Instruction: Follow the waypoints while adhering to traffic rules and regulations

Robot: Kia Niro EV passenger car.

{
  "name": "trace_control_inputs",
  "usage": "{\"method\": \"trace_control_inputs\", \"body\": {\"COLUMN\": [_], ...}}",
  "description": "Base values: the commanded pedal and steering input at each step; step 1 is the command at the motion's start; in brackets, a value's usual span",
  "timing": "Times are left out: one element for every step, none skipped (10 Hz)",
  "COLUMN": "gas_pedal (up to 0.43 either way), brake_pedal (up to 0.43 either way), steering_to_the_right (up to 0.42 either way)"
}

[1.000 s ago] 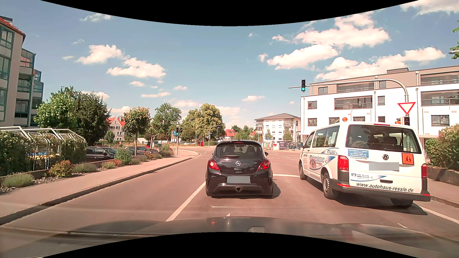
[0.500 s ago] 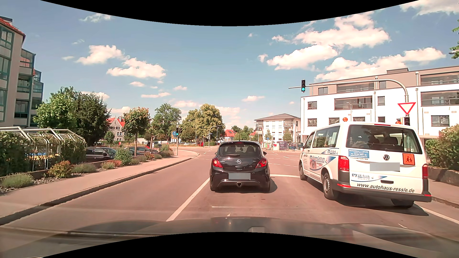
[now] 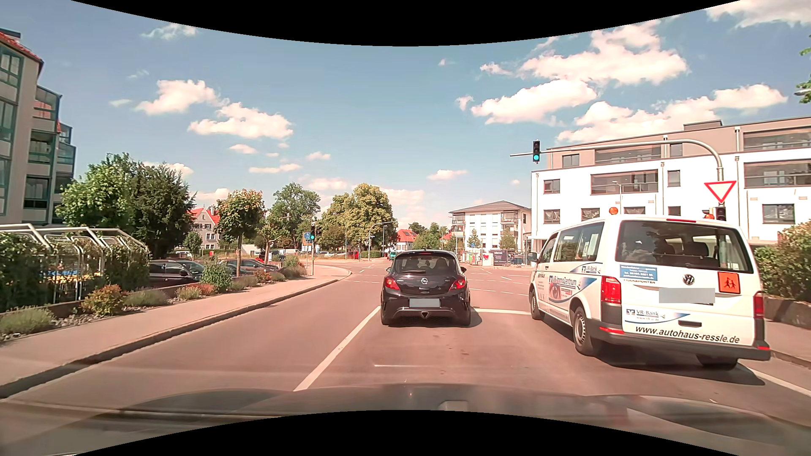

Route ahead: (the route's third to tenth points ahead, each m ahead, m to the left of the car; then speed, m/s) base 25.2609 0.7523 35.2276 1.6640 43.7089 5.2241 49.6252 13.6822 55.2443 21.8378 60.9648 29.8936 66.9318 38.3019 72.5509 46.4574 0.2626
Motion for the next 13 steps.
{"method": "trace_control_inputs", "body": {"gas_pedal": [0.0,0.0,0.0,0.028,0.138,0.189,0.24,0.268,0.287,0.287,0.299,0.299,0.299], "brake_pedal": [0.0,0.0,0.0,0.0,0.0,0.0,0.0,0.0,0.0,0.0,0.0,0.0,0.0], "steering_to_the_right": [0.011,0.011,0.011,0.011,0.011,0.011,0.012,0.015,0.017,0.018,0.017,0.017,0.017]}}
